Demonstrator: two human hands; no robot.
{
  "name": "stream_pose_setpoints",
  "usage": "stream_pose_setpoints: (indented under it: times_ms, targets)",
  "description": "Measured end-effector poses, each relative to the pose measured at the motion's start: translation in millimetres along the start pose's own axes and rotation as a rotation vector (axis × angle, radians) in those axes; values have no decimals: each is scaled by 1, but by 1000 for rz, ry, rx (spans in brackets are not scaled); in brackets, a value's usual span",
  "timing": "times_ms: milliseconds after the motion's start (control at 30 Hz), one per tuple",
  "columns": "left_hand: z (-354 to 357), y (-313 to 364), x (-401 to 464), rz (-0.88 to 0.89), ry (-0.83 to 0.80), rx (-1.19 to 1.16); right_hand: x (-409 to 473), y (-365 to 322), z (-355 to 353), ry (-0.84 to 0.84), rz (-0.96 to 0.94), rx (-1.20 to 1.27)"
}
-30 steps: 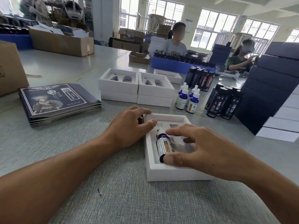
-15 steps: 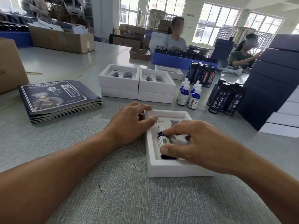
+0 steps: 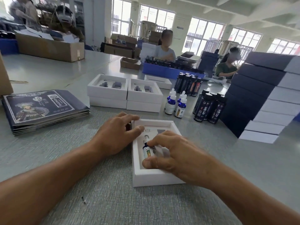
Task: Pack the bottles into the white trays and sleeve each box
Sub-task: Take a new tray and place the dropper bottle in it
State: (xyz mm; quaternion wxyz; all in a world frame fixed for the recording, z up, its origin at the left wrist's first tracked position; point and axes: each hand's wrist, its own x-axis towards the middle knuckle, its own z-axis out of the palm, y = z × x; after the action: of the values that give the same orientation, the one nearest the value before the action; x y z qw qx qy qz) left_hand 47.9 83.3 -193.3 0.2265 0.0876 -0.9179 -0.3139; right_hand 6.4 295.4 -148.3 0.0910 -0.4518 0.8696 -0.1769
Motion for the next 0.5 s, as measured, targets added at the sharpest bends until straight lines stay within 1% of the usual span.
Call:
stream_pose_setpoints:
  times_ms: [100,167,200,267,333,367,400,500]
  targets:
    - [1,-2,1,-9,-18,3,-5,0,3,64,-27,-5]
    - [0,-3,1,-8,-26,-18,-10,1,4,143,-70,22]
    - [-1,-3,1,-6,-28,-32,-12,2,2,202,-84,79]
    - [-1,-5,2,-4,-34,-53,-12,14,-7,386,-82,192]
    - [-2,-5,2,-11,-40,-54,-5,37,-21,585,1,260]
    - [-2,-4,3,-17,-47,-49,0,52,-28,653,66,289]
    - [-2,-4,3,-23,-54,-47,6,69,-32,693,146,309]
    - [-2,0,3,-43,-70,-43,23,123,-35,711,419,301]
